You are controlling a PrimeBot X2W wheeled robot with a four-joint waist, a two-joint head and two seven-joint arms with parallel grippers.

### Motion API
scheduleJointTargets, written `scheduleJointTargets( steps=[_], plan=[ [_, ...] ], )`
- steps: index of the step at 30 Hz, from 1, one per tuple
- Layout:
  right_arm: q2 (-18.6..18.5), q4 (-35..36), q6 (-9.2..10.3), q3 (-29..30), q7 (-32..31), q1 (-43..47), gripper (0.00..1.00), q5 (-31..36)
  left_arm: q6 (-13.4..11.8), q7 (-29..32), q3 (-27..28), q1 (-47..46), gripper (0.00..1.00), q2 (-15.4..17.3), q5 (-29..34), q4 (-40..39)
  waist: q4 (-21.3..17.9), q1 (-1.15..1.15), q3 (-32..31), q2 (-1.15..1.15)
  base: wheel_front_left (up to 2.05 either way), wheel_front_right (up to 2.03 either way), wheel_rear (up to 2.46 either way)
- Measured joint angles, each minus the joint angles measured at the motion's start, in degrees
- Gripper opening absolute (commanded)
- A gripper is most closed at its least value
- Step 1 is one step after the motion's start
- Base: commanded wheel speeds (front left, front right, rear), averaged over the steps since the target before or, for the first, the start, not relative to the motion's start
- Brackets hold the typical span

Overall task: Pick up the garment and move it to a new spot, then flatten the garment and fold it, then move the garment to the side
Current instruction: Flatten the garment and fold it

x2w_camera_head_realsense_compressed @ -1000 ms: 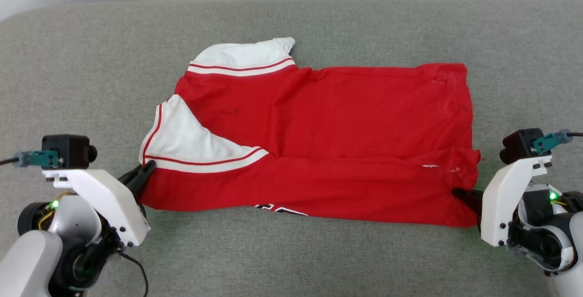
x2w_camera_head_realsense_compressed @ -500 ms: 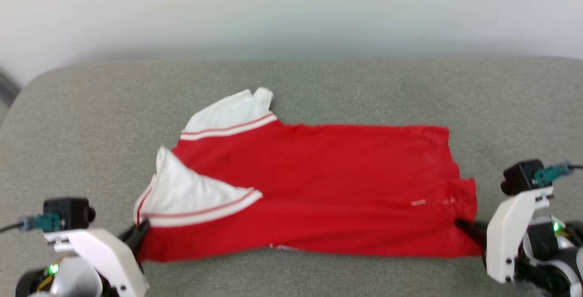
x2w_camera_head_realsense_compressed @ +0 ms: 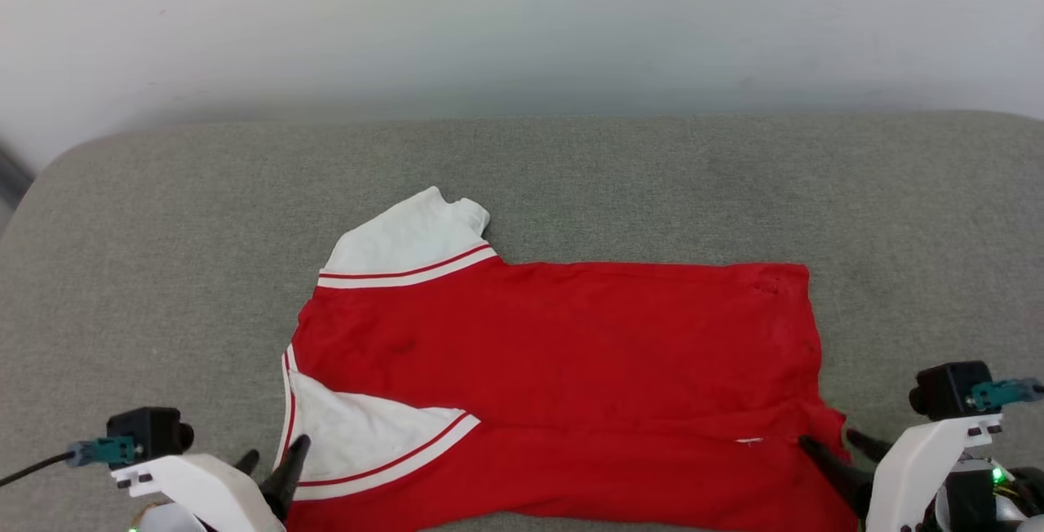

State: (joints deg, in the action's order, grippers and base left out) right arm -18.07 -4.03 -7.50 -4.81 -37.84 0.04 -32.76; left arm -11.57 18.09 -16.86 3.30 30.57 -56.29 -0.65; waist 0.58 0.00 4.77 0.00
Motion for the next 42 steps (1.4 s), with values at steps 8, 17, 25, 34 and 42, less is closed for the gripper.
scheduleJointTargets(
  steps=[8, 17, 25, 34, 42],
  plan=[
    [1.5, 0.9, 0.00, 1.9, 18.3, -2.7, 1.00, 5.6, -0.8, -9.3, 3.1, -5.5, 1.00, 0.0, 5.4, 0.8, -1.9, 0.00, -0.2, 0.00, 0.00, 0.00, 0.00],
    [4.0, 4.7, 0.00, 4.8, 27.0, -7.6, 1.00, 11.2, -0.4, -14.7, 4.2, -16.9, 1.00, -0.1, 9.6, 2.3, -3.9, 0.00, 2.9, 0.00, 0.00, 0.00, 0.00],
    [5.7, 8.2, 0.00, 5.1, 27.3, -14.0, 1.00, 12.0, 5.2, -9.9, 2.5, -32.8, 1.00, 0.1, 8.2, 8.8, -5.4, 0.00, 11.2, 0.00, 0.00, 0.00, 0.00],
    [6.9, 9.2, 0.00, 3.2, 28.1, -19.1, 1.00, 12.8, 13.1, 9.9, -2.8, -47.8, 1.00, 5.3, 4.6, 17.8, -9.1, 0.01, 19.3, 0.00, 0.00, 0.00, 0.00],
    [7.7, 9.0, 0.00, 1.5, 29.1, -20.7, 1.00, 12.3, 12.8, 28.1, -6.8, -53.4, 1.00, 9.6, 2.6, 21.8, -13.3, 0.01, 23.8, 0.00, 0.00, 0.00, 0.00]
  ],
)
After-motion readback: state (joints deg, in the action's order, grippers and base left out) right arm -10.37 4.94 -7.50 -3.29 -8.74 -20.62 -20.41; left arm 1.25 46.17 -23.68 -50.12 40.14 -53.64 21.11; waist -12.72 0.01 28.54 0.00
